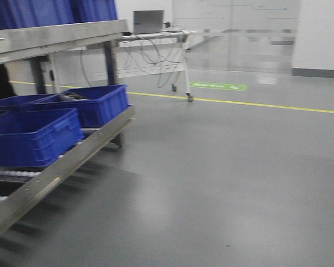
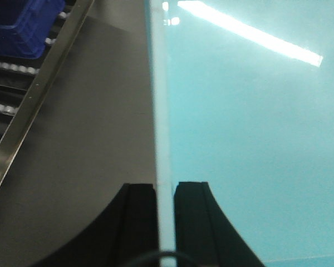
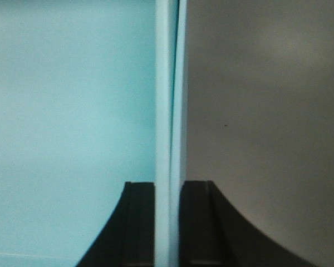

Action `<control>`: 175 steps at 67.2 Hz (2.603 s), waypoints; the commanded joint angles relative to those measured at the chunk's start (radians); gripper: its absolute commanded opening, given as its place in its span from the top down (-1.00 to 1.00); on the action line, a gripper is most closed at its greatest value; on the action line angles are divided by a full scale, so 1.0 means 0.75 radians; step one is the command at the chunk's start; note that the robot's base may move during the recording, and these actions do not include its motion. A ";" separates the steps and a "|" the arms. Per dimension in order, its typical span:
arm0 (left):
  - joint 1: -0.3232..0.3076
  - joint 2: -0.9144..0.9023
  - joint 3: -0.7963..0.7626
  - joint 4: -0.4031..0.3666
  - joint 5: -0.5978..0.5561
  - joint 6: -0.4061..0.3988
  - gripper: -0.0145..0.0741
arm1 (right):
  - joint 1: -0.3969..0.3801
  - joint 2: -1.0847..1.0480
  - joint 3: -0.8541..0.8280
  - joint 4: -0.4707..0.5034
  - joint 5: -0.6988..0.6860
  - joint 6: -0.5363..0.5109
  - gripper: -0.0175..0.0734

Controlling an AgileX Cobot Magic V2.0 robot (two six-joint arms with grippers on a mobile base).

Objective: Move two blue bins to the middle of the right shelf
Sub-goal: 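Drive the base up to the shelf above the bin with the red bag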

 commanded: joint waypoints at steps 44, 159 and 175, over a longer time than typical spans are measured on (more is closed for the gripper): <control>-0.004 -0.022 -0.022 -0.003 -0.090 0.008 0.92 | 0.002 -0.033 -0.026 0.042 -0.138 -0.010 0.98; -0.004 -0.022 -0.022 -0.003 -0.090 0.008 0.92 | 0.002 -0.033 -0.026 0.042 -0.138 -0.010 0.98; -0.004 -0.022 -0.022 -0.003 -0.090 0.008 0.92 | 0.002 -0.033 -0.026 0.042 -0.138 -0.010 0.98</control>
